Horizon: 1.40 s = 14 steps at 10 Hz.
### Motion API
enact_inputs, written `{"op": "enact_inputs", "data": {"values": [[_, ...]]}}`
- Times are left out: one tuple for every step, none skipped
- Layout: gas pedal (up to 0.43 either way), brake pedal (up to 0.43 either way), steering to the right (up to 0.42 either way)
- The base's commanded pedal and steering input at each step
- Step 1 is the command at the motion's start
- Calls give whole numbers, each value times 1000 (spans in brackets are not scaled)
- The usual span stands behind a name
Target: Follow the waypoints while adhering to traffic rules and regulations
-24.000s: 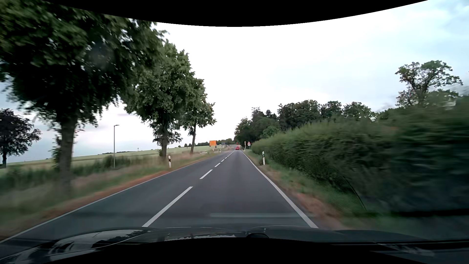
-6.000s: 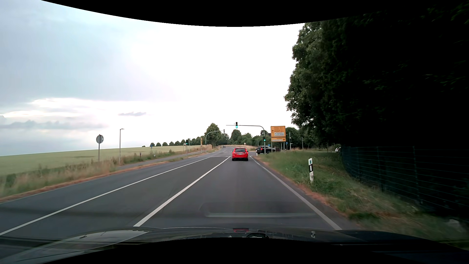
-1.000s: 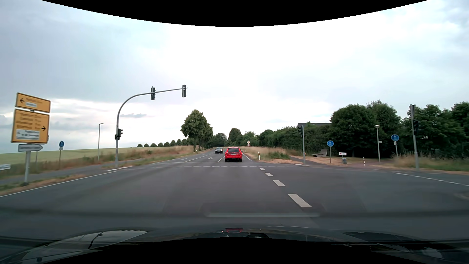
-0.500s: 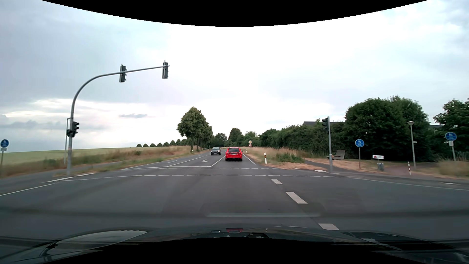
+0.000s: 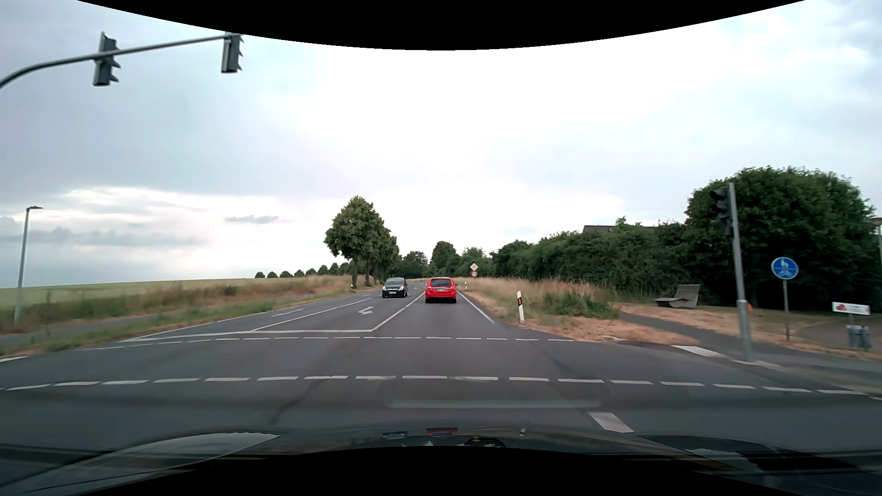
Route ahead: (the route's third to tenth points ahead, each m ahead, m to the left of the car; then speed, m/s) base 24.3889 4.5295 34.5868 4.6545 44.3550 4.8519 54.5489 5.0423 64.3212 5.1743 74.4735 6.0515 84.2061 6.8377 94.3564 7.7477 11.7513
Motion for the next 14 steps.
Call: {"op": "enact_inputs", "data": {"values": [[260,0,-9],[260,0,-9],[260,0,-9],[260,0,-8],[268,0,-8],[268,0,-8],[268,0,-8],[280,0,-8],[280,0,-7],[280,0,-8],[280,0,-8],[268,0,-7],[268,0,-7],[260,0,-6]]}}
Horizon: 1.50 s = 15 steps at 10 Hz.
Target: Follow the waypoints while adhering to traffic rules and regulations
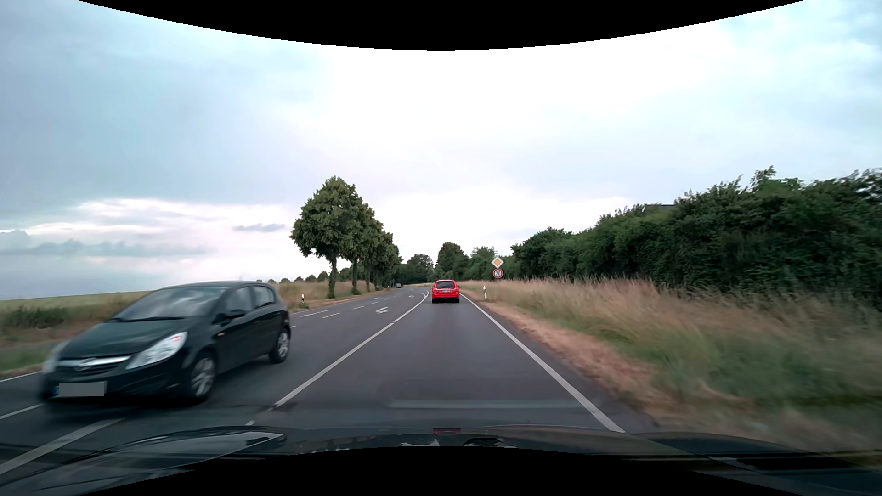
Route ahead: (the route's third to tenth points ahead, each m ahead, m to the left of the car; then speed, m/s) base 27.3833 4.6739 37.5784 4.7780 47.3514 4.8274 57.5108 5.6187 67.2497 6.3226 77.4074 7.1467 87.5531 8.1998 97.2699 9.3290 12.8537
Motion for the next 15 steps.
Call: {"op": "enact_inputs", "data": {"values": [[260,0,-5],[260,0,-5],[260,0,-5],[260,0,-4],[260,0,-4],[248,0,-4],[248,0,-4],[248,0,-4],[248,0,-4],[248,0,-4],[248,0,-4],[248,0,-3],[248,0,-3],[248,0,-3],[248,0,-3]]}}
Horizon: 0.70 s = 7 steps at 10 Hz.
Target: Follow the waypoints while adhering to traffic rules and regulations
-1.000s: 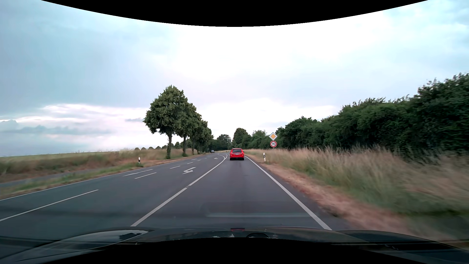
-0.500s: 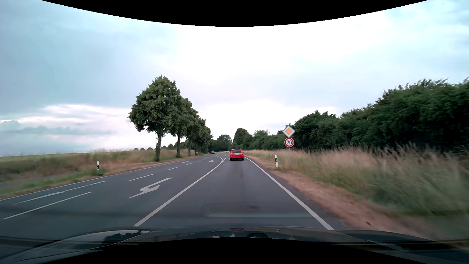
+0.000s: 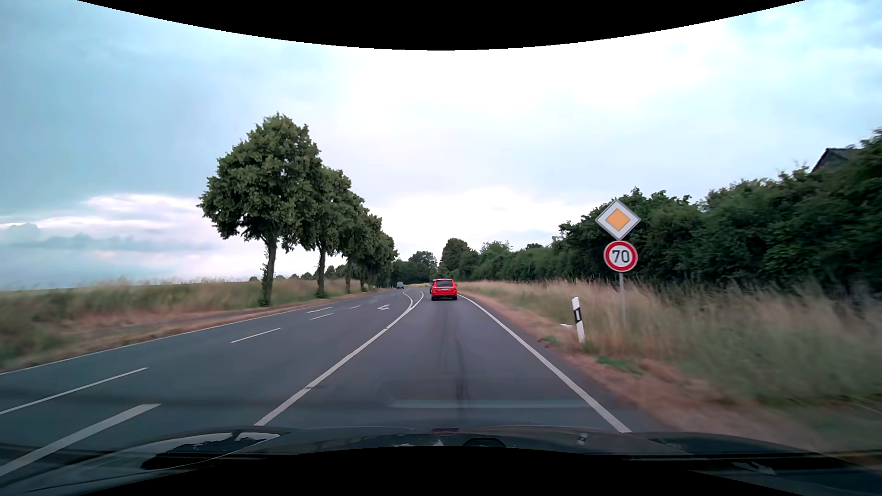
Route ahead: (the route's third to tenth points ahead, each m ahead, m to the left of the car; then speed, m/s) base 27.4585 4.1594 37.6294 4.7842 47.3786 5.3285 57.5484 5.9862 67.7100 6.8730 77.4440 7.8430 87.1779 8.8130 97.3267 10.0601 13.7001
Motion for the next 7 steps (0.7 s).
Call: {"op": "enact_inputs", "data": {"values": [[248,0,-3],[248,0,-3],[248,0,-3],[248,0,-4],[248,0,-4],[248,0,-7],[248,0,-7]]}}
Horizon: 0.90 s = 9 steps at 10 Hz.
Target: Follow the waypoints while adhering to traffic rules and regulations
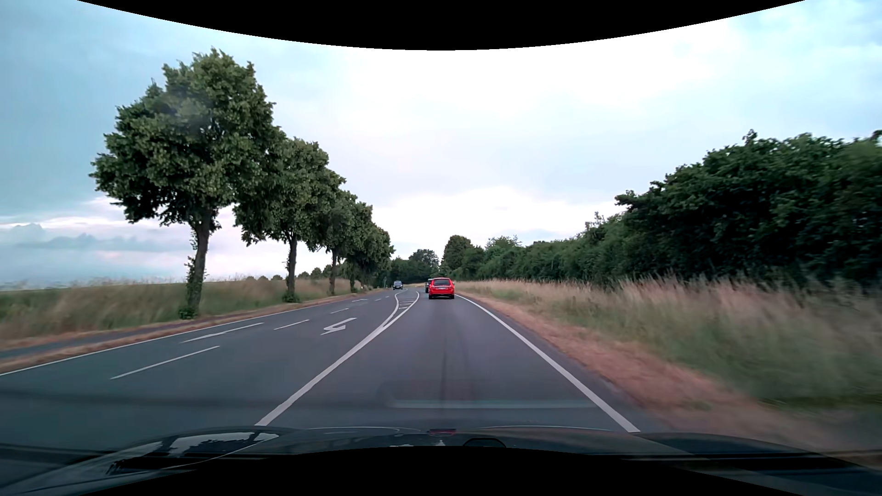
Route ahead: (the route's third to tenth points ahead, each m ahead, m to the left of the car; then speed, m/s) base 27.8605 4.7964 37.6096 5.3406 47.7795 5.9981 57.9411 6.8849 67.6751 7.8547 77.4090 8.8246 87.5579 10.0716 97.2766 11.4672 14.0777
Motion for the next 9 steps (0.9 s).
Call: {"op": "enact_inputs", "data": {"values": [[248,0,-7],[248,0,-7],[248,0,-6],[248,0,-6],[248,0,-6],[248,0,-6],[248,0,-6],[248,0,-7],[248,0,-7]]}}
